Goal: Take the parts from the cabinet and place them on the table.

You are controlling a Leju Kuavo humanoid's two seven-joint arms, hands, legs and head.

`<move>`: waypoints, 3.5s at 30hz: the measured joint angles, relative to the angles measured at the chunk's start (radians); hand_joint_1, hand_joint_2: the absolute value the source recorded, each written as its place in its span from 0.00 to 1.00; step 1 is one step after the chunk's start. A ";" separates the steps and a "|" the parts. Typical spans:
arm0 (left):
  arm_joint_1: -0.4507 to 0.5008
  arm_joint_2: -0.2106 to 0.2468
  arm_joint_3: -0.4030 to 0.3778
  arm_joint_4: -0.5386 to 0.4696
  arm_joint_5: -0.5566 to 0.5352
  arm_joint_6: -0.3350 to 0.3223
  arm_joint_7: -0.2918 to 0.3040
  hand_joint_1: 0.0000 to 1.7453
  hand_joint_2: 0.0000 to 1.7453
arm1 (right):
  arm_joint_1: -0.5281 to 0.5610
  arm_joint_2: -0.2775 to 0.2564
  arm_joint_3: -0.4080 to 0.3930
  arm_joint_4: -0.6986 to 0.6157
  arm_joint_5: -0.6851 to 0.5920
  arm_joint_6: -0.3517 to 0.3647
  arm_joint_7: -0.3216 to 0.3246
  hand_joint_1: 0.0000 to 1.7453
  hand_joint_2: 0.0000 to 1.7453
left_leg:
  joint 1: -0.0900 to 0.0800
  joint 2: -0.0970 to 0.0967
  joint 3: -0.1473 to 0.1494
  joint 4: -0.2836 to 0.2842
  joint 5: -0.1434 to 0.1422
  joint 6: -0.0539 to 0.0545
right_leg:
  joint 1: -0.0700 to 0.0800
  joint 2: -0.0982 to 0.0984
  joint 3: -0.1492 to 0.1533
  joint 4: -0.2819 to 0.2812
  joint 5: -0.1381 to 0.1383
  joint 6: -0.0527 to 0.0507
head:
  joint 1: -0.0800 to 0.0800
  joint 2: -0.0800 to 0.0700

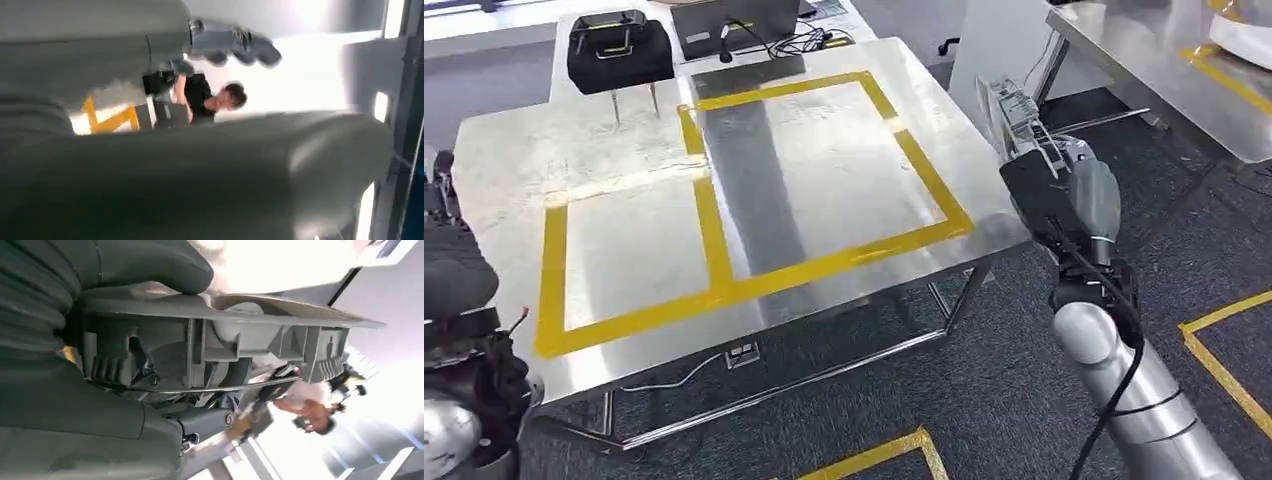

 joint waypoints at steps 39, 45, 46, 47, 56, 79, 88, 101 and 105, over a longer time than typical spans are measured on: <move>-0.044 -0.039 -0.077 0.069 0.031 -0.027 -0.037 0.00 0.00 | -0.051 0.161 0.146 0.275 0.056 0.063 -0.077 1.00 1.00 | 0.018 -0.061 -0.010 0.023 -0.009 0.011 | -0.013 0.066 -0.040 -0.009 0.022 -0.021 | 0.039 0.000; -0.046 -0.042 -0.087 0.072 0.034 -0.028 -0.052 0.00 0.00 | -0.055 0.174 0.160 0.328 -0.018 0.102 -0.098 1.00 1.00 | 0.012 -0.060 -0.012 0.023 -0.007 0.018 | -0.018 0.066 -0.023 -0.016 0.040 0.015 | 0.048 0.000; -0.047 -0.043 -0.088 0.072 0.034 -0.028 -0.053 0.00 0.00 | -0.055 0.175 0.163 0.336 -0.027 0.105 -0.101 1.00 1.00 | 0.012 -0.060 -0.012 0.023 -0.007 0.019 | -0.019 0.066 -0.023 -0.016 0.040 0.018 | 0.048 0.000; -0.047 -0.044 -0.089 0.072 0.034 -0.028 -0.054 0.00 0.00 | -0.055 0.176 0.166 0.343 -0.034 0.107 -0.103 1.00 1.00 | 0.011 -0.060 -0.012 0.023 -0.007 0.019 | -0.019 0.066 -0.023 -0.017 0.039 0.022 | 0.048 0.000; -0.047 -0.047 -0.093 0.072 0.035 -0.028 -0.055 0.00 0.00 | -0.055 0.181 0.176 0.376 -0.043 0.110 -0.108 1.00 1.00 | 0.012 -0.059 -0.011 0.022 -0.007 0.018 | -0.019 0.066 -0.025 -0.015 0.035 0.036 | 0.042 0.000; -0.106 -0.071 -0.148 0.100 0.089 -0.063 -0.089 0.00 0.00 | -0.190 0.206 0.208 0.685 -0.225 0.129 -0.191 1.00 1.00 | 0.012 -0.058 -0.008 0.021 -0.006 0.019 | -0.019 0.066 -0.023 -0.015 0.035 0.036 | 0.041 0.000; -0.114 -0.087 -0.171 0.126 0.098 -0.070 -0.096 0.00 0.00 | -0.218 0.242 0.226 0.757 -0.198 0.107 -0.203 1.00 1.00 | 0.012 -0.058 -0.008 0.021 -0.007 0.019 | -0.019 0.066 -0.024 -0.014 0.035 0.036 | 0.036 0.000; -0.125 -0.108 -0.200 0.172 0.122 -0.083 -0.112 0.00 0.00 | -0.270 0.316 0.228 0.804 -0.197 0.052 -0.257 1.00 1.00 | 0.012 -0.057 -0.008 0.020 -0.006 0.018 | -0.019 0.068 -0.025 -0.014 0.035 0.036 | 0.032 0.000; -0.130 -0.111 -0.208 0.186 0.130 -0.085 -0.123 0.00 0.00 | -0.278 0.337 0.228 0.810 -0.217 0.052 -0.275 1.00 1.00 | 0.012 -0.056 -0.008 0.020 -0.007 0.018 | -0.019 0.068 -0.025 -0.013 0.035 0.036 | 0.033 0.000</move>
